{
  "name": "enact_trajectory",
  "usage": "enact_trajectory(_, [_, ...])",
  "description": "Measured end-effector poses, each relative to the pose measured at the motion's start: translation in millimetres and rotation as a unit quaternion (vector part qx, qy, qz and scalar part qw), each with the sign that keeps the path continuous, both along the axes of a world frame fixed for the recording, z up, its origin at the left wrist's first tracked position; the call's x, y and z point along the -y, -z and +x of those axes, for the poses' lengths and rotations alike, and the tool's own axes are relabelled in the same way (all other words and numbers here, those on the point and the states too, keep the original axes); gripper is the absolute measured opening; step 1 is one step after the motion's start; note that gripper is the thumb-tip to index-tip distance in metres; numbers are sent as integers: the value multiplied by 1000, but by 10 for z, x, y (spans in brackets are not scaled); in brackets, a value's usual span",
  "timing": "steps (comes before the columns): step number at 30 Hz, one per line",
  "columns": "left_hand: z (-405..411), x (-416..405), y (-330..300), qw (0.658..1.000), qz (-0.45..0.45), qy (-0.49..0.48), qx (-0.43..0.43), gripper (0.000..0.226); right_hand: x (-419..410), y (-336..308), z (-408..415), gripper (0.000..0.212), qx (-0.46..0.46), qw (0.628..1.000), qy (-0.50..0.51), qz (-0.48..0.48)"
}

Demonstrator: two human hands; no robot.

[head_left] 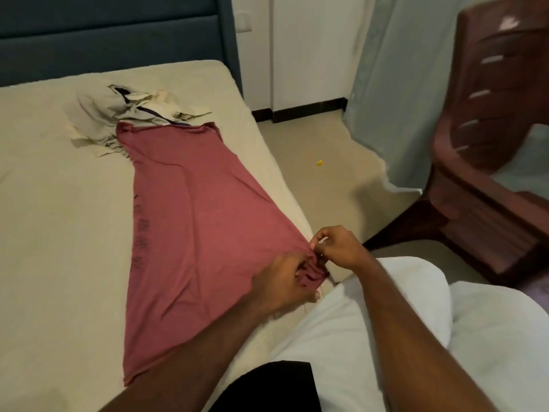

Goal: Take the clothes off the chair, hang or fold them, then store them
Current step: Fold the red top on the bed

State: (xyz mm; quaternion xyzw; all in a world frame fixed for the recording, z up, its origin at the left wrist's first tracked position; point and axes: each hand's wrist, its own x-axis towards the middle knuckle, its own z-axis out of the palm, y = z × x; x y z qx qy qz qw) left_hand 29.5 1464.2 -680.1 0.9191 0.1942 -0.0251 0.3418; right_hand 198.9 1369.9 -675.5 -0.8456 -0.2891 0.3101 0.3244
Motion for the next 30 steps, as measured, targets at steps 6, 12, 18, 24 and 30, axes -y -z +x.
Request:
enact_trajectory(6, [87,137,251,995,84,-23,49,19,119,-54,-48,16,-38,994,-67,-79])
enact_trajectory(12, [61,-61,47,984,-161,-11,75,13,130,-129,-110,20,-4,1000,2,-25])
enact_trajectory(18, [407,-1128,-22,947,-157,-261,103,30,-221,-23,-292,41,103,993,36,-36])
enact_trajectory(24, [924,-2033,7,927,-66,-355,98,30,-625,-5,-290,40,187,979,32,-69])
enact_trajectory(30, [1418,-2246,24,941,60,-333,16,55,-538,88,-148,34,127,989,33,-73])
